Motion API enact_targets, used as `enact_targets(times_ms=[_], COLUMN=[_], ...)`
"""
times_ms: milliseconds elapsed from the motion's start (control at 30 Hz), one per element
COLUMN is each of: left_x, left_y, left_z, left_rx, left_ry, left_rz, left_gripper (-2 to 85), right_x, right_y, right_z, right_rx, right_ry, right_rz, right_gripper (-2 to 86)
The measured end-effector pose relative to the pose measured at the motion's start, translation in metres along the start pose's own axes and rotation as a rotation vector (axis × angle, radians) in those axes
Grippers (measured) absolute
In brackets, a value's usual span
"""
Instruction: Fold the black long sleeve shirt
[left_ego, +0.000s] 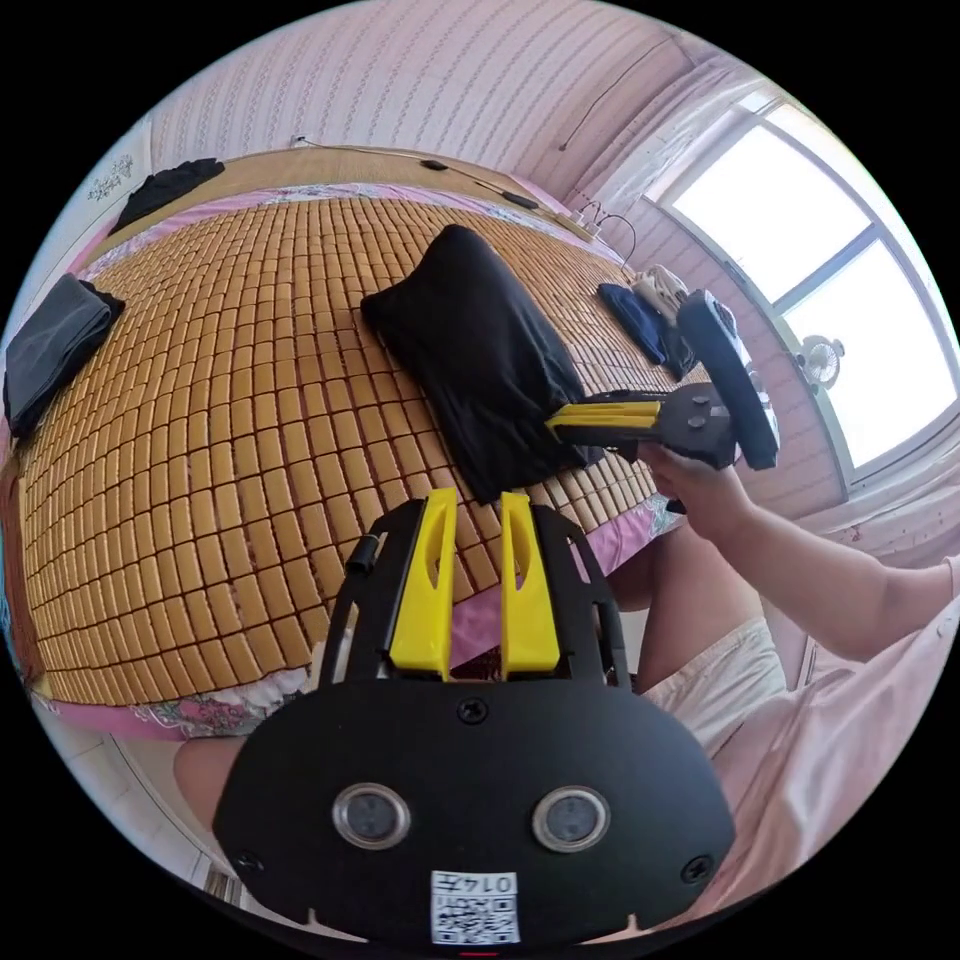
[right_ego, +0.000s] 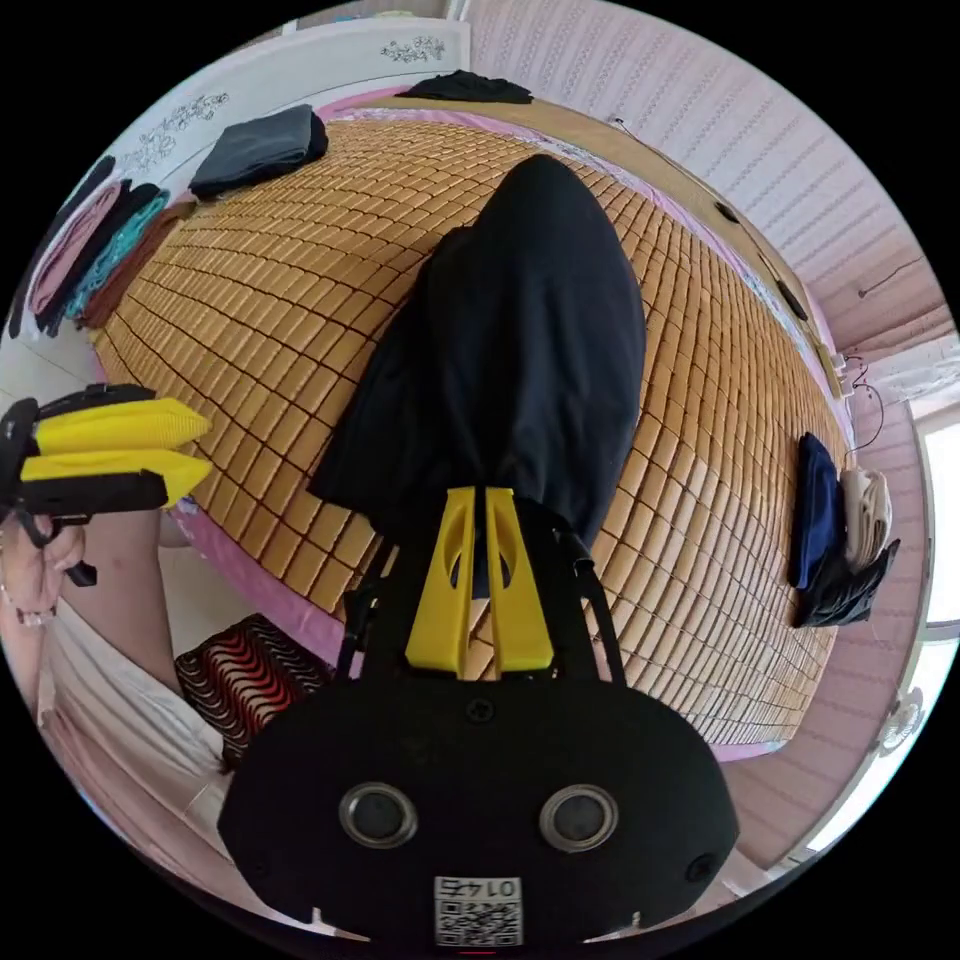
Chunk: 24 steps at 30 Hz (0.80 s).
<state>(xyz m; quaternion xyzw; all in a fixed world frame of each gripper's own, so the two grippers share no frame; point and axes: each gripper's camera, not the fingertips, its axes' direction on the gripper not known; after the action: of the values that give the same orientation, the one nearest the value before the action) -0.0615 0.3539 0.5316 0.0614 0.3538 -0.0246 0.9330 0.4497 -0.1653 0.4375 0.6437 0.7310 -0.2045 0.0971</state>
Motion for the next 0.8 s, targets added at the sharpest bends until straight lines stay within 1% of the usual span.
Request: enact_targets(times_ms=[67,233,300,367,400,467,533,600,667,700,733,767,800], left_x=[0.008,0.024,0.032,0.041,0.048,0.058,0.067,0.072,0.081,0.089,0.096,0.098,0.1], left_y=[0.002,-0.008,-0.012,-0.014,-0.015,-0.016,-0.019,-0.023,-0.026,-0.027,-0.028,-0.029,-0.031], left_z=[-0.01,-0.01,-0.005,0.005,0.012,0.022,0.032,0.041,0.054,0.061,0.059,0.059,0.055], left_rx=[0.0,-0.038,-0.059,-0.094,-0.12,-0.153,-0.181,-0.199,-0.255,-0.285,-0.274,-0.282,-0.293], left_ry=[-0.037,-0.049,-0.036,-0.004,0.023,0.02,-0.002,0.033,0.057,0.013,-0.017,-0.022,-0.019], left_rz=[0.025,0.036,0.04,0.043,0.052,0.078,0.1,0.103,0.113,0.127,0.155,0.157,0.158], left_gripper=[7.9,8.9,9.1,9.4,9.7,10.0,10.6,10.5,9.9,8.9,7.9,7.4,4.8], right_x=[0.03,0.1,0.119,0.136,0.139,0.143,0.133,0.112,0.079,0.071,0.059,0.048,0.043], right_y=[0.018,0.083,0.109,0.137,0.143,0.16,0.16,0.149,0.129,0.125,0.12,0.117,0.116], right_z=[-0.037,-0.097,-0.098,-0.081,-0.076,-0.068,-0.073,-0.076,-0.071,-0.069,-0.064,-0.058,-0.055], right_rx=[0.1,0.274,0.268,0.178,0.153,0.111,0.143,0.173,0.147,0.138,0.124,0.109,0.099], right_ry=[-0.12,-0.274,-0.299,-0.245,-0.233,-0.203,-0.185,-0.209,-0.247,-0.243,-0.224,-0.217,-0.22], right_rz=[0.08,0.315,0.387,0.468,0.486,0.541,0.516,0.415,0.242,0.204,0.147,0.094,0.065], right_gripper=[0.1,0.0,0.3,0.8,1.0,1.9,3.0,5.0,7.5,8.0,8.4,8.8,9.0])
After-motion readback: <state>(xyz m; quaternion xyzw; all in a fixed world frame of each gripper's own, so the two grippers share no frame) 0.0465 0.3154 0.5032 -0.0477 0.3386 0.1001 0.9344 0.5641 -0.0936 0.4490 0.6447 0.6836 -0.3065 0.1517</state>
